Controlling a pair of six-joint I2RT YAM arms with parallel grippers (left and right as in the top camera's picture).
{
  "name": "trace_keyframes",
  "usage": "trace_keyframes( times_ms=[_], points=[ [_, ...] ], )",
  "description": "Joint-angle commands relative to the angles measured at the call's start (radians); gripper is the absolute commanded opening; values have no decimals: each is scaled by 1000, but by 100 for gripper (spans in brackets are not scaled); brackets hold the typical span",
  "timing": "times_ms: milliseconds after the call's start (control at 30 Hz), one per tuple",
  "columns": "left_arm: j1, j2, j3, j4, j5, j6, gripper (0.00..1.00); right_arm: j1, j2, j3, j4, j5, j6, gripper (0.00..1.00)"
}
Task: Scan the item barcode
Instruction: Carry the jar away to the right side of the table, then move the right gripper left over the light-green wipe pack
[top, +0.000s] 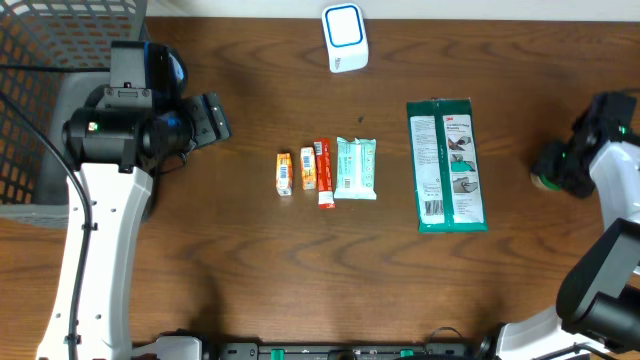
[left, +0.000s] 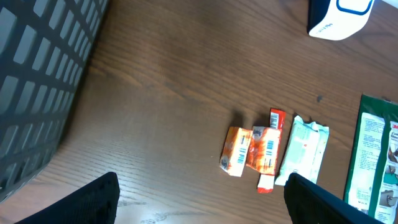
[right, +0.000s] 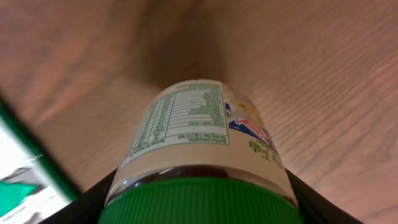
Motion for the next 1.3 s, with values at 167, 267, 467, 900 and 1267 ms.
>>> trace_keyframes(
  times_ms=[167, 267, 467, 900, 1267],
  points=[
    [0, 6, 11, -3, 2, 5, 85, -88, -6, -158, 180, -49, 73, 28],
    [0, 6, 11, -3, 2, 5, 85, -101, -6, -174, 200, -48, 78, 73],
    [0, 6, 11, -3, 2, 5, 85, -104, -6, -174, 201, -48, 78, 99],
    [0, 6, 11, -3, 2, 5, 85, -92, -163, -94, 23, -54, 80, 99],
    [0, 6, 11, -3, 2, 5, 85, 32, -347, -94, -9, -343, 89, 99]
  ],
)
